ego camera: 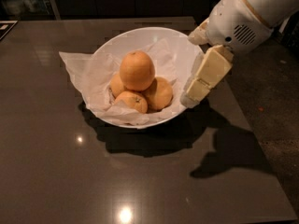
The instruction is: Pick orange from white bowl
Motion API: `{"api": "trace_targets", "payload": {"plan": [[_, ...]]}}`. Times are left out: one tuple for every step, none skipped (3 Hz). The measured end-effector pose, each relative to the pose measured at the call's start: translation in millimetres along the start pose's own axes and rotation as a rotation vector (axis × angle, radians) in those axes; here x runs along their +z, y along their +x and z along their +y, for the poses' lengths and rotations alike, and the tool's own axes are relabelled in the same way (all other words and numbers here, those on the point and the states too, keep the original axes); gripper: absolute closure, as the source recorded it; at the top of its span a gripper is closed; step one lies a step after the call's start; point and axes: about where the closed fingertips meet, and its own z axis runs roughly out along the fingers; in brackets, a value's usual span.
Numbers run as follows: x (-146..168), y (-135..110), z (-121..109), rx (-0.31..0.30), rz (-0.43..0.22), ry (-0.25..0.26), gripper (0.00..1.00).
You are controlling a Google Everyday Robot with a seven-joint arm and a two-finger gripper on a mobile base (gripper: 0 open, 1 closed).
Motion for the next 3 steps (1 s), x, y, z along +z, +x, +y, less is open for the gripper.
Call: {"api": "trace_targets", "payload": {"plan": [[12,-12,-1,-0.008,-0.029,0.006,0.00],[22,-17,-5,0.001,-0.044,0.005,0.00],[33,-25,-15,-0.002,-0.043,-0.004,0.00]]}}
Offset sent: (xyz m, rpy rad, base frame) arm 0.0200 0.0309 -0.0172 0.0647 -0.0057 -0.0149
